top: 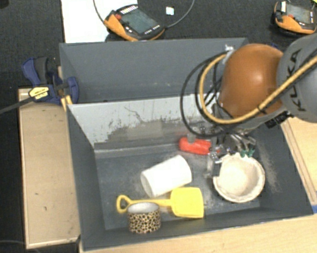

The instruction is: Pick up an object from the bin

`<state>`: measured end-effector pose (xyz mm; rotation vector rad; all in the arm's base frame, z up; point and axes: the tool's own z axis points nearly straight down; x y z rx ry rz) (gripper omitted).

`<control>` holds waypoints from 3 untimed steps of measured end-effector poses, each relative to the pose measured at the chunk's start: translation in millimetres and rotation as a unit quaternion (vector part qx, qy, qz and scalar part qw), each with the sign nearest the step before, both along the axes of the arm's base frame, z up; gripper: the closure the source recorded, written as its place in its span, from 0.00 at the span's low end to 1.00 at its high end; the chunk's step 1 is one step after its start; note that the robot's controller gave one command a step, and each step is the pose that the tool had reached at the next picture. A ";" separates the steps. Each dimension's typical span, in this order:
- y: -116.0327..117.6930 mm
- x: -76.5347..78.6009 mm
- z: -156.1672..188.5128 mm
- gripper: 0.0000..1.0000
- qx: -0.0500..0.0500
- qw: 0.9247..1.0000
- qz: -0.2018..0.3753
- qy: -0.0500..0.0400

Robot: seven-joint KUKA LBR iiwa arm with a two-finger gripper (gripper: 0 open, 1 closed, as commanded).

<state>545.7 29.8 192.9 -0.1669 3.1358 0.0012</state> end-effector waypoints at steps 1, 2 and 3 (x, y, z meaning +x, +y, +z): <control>6.3 -9.9 5.4 0.00 0.000 1.000 0.005 -0.004; -23.6 36.1 -37.8 0.00 0.000 0.998 -0.056 -0.005; 14.7 -4.9 -29.9 0.00 0.003 0.997 -0.071 -0.006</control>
Offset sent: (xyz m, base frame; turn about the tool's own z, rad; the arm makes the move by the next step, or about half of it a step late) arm 0.0357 -0.0223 -0.0371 0.1094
